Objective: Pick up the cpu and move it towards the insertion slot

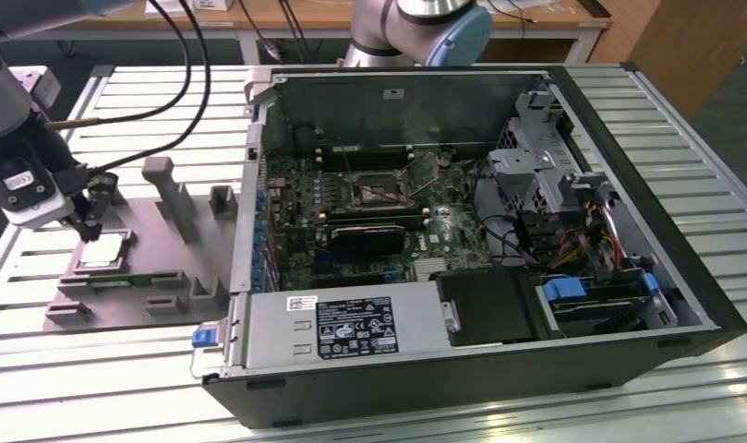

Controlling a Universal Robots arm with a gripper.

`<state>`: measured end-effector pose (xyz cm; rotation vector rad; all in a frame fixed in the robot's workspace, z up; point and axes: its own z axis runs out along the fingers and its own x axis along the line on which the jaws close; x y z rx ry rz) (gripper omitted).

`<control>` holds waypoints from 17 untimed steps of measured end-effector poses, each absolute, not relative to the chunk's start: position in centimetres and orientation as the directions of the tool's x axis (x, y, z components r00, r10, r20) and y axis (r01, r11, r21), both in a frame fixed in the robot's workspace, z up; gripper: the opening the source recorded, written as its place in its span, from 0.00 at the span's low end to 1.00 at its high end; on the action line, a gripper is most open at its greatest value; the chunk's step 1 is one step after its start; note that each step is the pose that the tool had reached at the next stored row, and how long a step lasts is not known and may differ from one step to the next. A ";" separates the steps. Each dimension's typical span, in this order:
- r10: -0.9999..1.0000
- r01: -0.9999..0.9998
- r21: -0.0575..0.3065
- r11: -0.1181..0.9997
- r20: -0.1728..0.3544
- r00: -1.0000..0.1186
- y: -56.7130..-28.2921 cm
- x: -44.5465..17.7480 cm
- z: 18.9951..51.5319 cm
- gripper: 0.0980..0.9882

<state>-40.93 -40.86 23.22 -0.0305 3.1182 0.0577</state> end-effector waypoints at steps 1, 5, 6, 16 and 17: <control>-0.019 -0.020 0.037 0.999 -0.026 -0.999 -40.9 -41.0 23.1 0.00; -0.019 -0.020 0.037 0.999 -0.032 -0.999 -40.9 -41.3 22.5 0.00; -0.019 -0.020 0.037 0.999 -0.033 -0.999 -40.9 -41.4 22.3 0.00; -0.018 -0.020 0.037 0.999 -0.036 -0.999 -40.9 -41.9 20.9 0.00; -0.018 -0.020 0.037 0.999 -0.036 -0.999 -40.9 -41.9 20.8 0.00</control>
